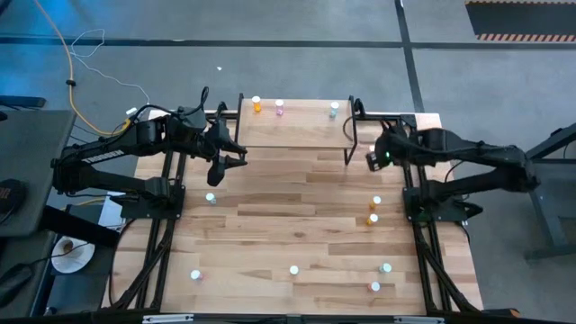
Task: Pick and place medicine bottles onto shelf by color
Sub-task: Put the top pink pill bottle on the shelf
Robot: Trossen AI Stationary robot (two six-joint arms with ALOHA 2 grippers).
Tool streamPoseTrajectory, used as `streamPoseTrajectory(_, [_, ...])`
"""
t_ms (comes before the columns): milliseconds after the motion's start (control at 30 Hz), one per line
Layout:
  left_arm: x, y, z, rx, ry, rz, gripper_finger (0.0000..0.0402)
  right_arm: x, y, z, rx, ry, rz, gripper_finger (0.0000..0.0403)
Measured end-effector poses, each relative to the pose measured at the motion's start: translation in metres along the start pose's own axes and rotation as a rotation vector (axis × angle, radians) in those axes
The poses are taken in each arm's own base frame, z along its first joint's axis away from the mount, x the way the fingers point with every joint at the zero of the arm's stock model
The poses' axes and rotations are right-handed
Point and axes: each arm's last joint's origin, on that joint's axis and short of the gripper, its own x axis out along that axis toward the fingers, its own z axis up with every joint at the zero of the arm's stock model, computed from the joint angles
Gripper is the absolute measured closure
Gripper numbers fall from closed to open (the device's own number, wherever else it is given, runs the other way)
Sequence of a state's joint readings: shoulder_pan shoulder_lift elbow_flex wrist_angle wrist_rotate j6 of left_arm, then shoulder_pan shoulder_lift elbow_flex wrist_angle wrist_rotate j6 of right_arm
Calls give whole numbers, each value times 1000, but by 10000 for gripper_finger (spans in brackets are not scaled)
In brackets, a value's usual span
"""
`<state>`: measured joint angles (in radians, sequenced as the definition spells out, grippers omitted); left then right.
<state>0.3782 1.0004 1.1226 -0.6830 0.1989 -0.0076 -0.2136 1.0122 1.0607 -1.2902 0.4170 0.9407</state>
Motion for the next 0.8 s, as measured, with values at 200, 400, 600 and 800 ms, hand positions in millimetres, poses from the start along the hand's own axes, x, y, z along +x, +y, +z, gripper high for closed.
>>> streamPoseTrajectory(200, [0,0,0,29,0,0,240,12,-15,24,49,19,6,203])
streamPoseTrajectory(400, [0,0,0,45,0,0,240,23,-31,46,99,13,34,203])
streamPoseTrajectory(600, [0,0,0,45,2,0,240,38,-48,60,132,72,13,203])
streamPoseTrajectory(800, [0,0,0,44,5,0,240,65,-53,75,131,161,32,203])
